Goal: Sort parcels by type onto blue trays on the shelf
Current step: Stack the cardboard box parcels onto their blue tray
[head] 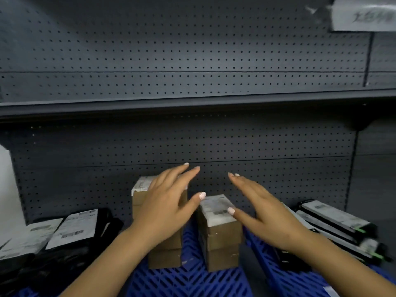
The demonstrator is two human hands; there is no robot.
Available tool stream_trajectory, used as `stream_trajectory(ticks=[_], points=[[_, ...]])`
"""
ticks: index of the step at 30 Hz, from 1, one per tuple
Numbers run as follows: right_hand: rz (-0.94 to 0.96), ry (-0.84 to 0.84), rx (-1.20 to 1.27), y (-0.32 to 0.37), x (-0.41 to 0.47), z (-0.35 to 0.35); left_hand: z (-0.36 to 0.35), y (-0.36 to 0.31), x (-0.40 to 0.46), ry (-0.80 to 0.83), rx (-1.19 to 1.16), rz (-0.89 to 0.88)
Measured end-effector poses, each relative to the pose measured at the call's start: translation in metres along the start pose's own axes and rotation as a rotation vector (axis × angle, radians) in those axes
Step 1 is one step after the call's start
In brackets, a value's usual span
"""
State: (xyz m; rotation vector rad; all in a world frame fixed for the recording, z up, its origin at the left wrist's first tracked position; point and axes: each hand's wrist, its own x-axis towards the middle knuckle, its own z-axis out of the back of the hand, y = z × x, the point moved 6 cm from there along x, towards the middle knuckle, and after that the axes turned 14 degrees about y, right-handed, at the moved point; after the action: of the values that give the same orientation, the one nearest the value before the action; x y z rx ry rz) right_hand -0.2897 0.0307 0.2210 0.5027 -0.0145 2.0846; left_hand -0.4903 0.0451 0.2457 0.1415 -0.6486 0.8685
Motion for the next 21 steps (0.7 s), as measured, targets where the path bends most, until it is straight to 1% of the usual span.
stream_trajectory(ticks=[5, 9, 15, 21], points=[[-0.106, -0.036, -0.056, -0.036, -0.074, 0.043, -0.024, -0.080, 0.032, 0.053, -0.076, -0.101], [-0.207, -0.054, -0.081, -0.065, -0.146, 0.085, -0.048, -0.156, 0.056, 0.126, -0.114, -0.180], [-0.354, -0.032, -0.174, -0.102, -0.256, 0.148, -0.079, -0.269, 0.083, 0.203, -0.170, -0.257], [-0.477, -0.083, -0.278, -0.133, -0.348, 0.212, -0.087, -0.370, 0.111, 0.233, -0.131, -0.354]])
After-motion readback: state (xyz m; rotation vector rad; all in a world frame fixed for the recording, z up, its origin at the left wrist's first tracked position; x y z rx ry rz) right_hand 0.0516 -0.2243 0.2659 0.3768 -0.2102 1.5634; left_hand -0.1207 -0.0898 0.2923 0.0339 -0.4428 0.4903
